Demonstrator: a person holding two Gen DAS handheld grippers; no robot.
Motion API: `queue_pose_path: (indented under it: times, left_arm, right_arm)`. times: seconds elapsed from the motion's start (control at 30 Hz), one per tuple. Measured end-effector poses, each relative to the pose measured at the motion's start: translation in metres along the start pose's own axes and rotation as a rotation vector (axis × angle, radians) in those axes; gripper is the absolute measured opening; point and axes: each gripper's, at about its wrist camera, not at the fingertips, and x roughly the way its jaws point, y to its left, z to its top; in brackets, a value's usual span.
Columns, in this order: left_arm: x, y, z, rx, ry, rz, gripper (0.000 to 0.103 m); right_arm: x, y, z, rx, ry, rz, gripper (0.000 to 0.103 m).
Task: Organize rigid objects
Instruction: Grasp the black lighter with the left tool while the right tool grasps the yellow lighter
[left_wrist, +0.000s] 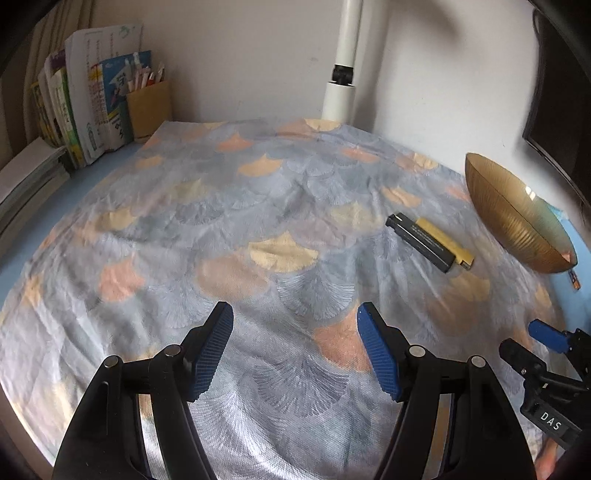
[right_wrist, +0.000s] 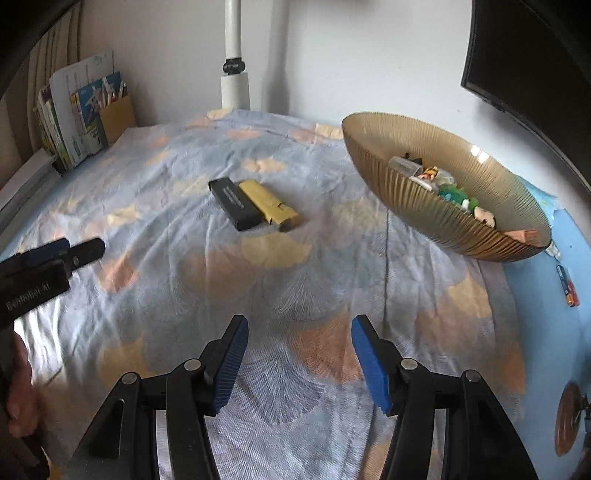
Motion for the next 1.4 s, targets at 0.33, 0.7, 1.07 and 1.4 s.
queue_pose_path:
  times: [0.33,0.7,1.07,1.4]
  left_arm:
    - [0.004,-0.006,-0.002,0.027,0.017,0.018,0.068]
    - [0.007,-0.015,-0.003,0.082,0.068,0.016,0.068]
    - [0.035,-0.093,0.027,0.226,0.152,-0.096,0.068]
    - [0.069,-0.123,0.042,0.228,0.173,-0.145,0.067]
  right_arm:
    - [0.002,-0.008,0.001,0.036,-0.01,0.037,0.06]
    - [0.002,-0.008,0.002,0.038,0.003,0.028,0.061]
    - [0.017,-0.033,0.038,0.109,0.172,0.127,0.053]
    - [0.039,-0.041,0.047,0.037,0.176,0.139,0.048]
